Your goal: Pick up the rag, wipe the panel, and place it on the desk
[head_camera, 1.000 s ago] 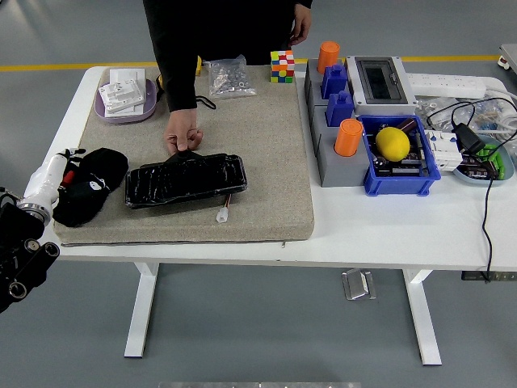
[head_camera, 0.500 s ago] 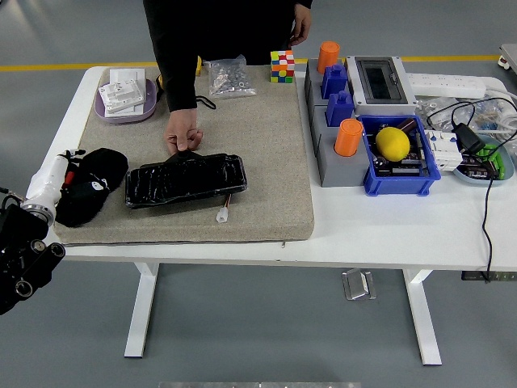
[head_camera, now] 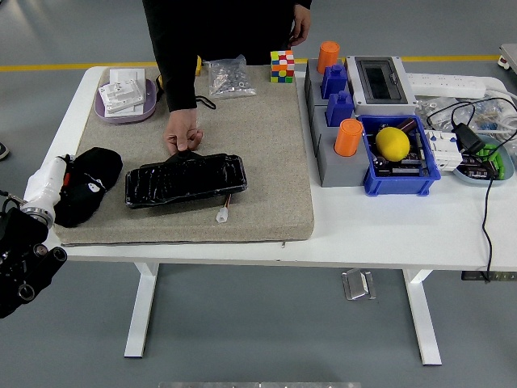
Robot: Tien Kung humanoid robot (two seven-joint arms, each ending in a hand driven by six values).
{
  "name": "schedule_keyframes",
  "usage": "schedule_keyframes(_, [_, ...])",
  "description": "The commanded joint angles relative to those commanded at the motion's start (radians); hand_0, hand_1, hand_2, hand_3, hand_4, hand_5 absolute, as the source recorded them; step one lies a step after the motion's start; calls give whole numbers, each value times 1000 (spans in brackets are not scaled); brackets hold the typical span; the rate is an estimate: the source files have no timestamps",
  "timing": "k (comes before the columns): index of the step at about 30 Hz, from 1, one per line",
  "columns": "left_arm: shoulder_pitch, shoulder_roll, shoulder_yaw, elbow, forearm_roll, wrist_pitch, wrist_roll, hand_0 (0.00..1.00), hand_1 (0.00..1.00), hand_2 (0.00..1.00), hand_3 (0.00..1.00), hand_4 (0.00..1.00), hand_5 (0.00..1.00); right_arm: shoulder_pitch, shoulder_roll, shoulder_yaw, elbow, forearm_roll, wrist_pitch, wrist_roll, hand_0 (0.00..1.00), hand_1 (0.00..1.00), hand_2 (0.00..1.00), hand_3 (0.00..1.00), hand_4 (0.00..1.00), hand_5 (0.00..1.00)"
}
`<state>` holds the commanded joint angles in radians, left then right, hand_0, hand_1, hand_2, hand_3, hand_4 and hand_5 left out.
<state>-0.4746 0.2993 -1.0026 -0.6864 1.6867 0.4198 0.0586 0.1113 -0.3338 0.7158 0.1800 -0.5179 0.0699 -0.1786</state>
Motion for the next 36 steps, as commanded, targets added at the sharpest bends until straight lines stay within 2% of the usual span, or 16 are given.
schedule_keyframes(1, [0, 0, 0, 0, 4, 2, 1, 354, 352, 622, 594, 577, 171, 0, 0, 0, 0, 0, 0, 0, 720, 647, 680, 585, 966, 562])
schedule_keyframes(2, [-1, 0, -1, 0, 10, 5, 2, 290, 268, 573, 545, 477, 60, 1, 0, 0, 0, 0, 0, 0, 720, 647, 680, 585, 967, 562])
schedule_keyframes(7, [-3, 1, 1, -2, 17, 13, 4, 290, 268, 573, 545, 477, 60, 2, -1, 6, 0, -4, 0, -2, 720, 647, 680, 585, 967, 562])
schedule_keyframes(8, [-3, 1, 2, -2, 18, 16, 4, 261, 224, 557, 532, 404, 21, 3, 0, 11, 0, -9, 0, -3, 720, 647, 680, 585, 967, 562])
schedule_keyframes(13, [-3, 3, 3, -5, 24, 32, -2, 261, 224, 557, 532, 404, 21, 3, 0, 16, 0, -12, 0, -3, 720, 647, 680, 585, 967, 562])
schedule_keyframes(14, [-3, 3, 2, -6, 27, 35, -3, 228, 157, 512, 491, 278, 2, 3, 1, 20, 0, -15, -1, -3, 720, 647, 680, 585, 967, 561])
schedule_keyframes(19, [-1, 5, -2, -14, 24, 63, -21, 228, 157, 512, 491, 278, 2, 4, 2, 22, 0, -18, -1, -2, 720, 647, 680, 585, 967, 561])
schedule_keyframes(20, [-1, 5, -3, -16, 23, 68, -25, 221, 135, 450, 369, 316, 2, 4, 2, 21, 0, -17, -1, -2, 720, 647, 681, 585, 967, 562])
schedule_keyframes(25, [3, 6, -11, -31, 24, 71, -33, 221, 135, 450, 369, 316, 2, 4, 3, 30, 0, -25, -1, -5, 720, 647, 681, 585, 967, 562])
schedule_keyframes(26, [6, 6, -15, -37, 28, 70, -33, 220, 135, 440, 344, 289, 2, 4, 3, 34, 0, -28, 0, -6, 720, 647, 681, 585, 968, 561])
schedule_keyframes(29, [22, 9, -37, -73, 56, 66, -25, 220, 135, 440, 344, 289, 2, 3, 4, 46, 0, -38, 0, -9, 720, 647, 681, 585, 968, 561])
schedule_keyframes(36, [69, 29, -85, -221, 154, 63, 39, 216, 131, 439, 345, 273, 2, 3, 5, 82, 0, -72, 0, -21, 720, 647, 681, 585, 968, 561])
